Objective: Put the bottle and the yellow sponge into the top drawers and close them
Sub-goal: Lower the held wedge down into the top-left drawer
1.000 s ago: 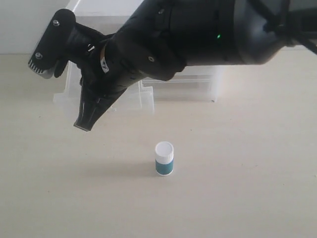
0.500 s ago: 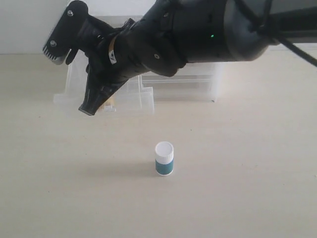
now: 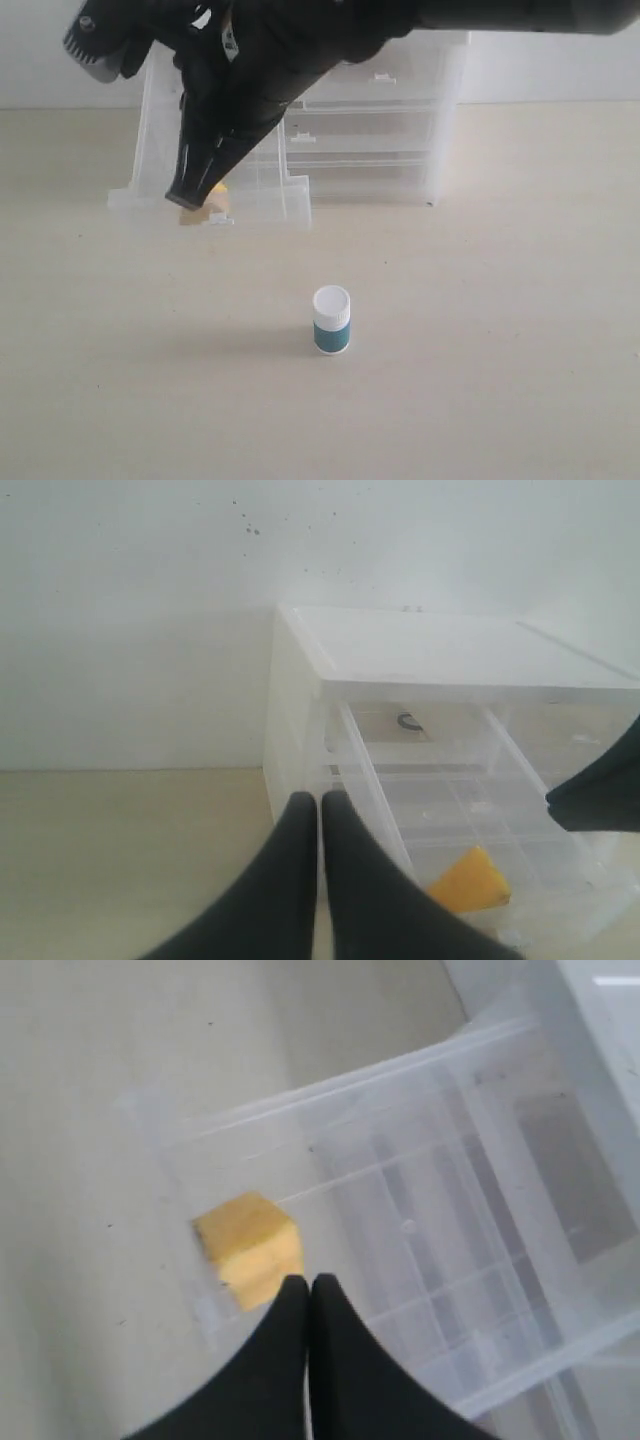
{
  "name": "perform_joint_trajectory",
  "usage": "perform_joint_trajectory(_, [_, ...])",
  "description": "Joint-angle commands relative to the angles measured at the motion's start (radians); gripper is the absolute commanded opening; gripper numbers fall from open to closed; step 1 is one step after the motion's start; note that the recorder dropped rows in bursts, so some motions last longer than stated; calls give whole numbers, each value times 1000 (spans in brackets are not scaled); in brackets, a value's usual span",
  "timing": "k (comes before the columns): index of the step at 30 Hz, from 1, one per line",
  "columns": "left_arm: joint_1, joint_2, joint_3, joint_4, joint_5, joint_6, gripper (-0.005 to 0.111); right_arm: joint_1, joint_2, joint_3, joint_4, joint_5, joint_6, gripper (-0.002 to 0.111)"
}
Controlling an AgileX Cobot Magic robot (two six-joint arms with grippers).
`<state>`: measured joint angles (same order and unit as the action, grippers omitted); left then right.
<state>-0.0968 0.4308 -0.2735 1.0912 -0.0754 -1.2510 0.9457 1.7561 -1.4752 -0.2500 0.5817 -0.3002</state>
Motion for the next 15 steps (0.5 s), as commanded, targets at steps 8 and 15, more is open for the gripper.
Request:
perform_joint_trajectory(8, [-4, -4, 11, -11, -12, -5, 4, 30, 78, -3, 71, 30, -153, 0])
perform_joint_trajectory(15, [-4, -4, 11, -11, -19, -5, 4, 32, 104, -3, 137, 14, -225, 0])
